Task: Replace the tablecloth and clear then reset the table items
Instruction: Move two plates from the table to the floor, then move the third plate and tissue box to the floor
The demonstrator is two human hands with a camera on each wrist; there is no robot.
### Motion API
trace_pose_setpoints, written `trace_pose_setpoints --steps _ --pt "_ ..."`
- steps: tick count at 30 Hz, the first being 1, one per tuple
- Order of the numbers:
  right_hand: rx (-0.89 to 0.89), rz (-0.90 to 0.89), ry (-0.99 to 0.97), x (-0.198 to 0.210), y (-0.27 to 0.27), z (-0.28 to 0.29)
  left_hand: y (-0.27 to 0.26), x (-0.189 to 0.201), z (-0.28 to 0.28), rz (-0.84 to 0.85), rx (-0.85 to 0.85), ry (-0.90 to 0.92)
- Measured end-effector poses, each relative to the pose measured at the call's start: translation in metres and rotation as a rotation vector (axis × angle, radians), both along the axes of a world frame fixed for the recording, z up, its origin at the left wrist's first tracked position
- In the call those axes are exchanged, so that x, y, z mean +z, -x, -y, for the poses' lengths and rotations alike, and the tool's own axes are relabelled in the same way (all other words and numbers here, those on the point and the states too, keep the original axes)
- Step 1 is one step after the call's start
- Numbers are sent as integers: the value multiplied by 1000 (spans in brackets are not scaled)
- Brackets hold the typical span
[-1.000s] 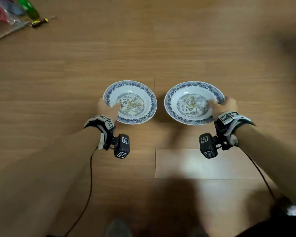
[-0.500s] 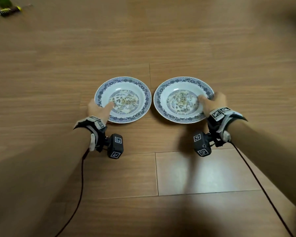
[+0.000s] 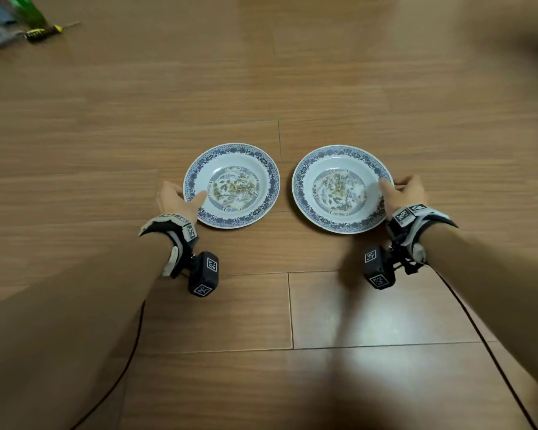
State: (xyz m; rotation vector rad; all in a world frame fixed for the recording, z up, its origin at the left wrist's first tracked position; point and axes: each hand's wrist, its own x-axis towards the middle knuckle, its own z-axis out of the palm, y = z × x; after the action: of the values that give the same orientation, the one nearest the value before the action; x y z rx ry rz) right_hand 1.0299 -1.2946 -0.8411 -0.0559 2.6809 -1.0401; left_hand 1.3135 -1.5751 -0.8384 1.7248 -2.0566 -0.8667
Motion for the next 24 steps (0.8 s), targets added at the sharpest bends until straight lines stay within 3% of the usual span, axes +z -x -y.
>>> trace_pose_setpoints --steps 3,8,13,19,24 --pt "74 -18 -79 10 0 3 0 14 11 159 -91 183" --pt "195 22 -206 23 2 3 13 39 16 383 -287 299" --pt "285 -10 -278 62 22 15 60 78 14 449 -436 332" --pt "405 -81 -321 154 31 40 123 167 0 511 -631 314" --pt "546 -89 -549 272 29 33 146 285 -35 554 -736 384"
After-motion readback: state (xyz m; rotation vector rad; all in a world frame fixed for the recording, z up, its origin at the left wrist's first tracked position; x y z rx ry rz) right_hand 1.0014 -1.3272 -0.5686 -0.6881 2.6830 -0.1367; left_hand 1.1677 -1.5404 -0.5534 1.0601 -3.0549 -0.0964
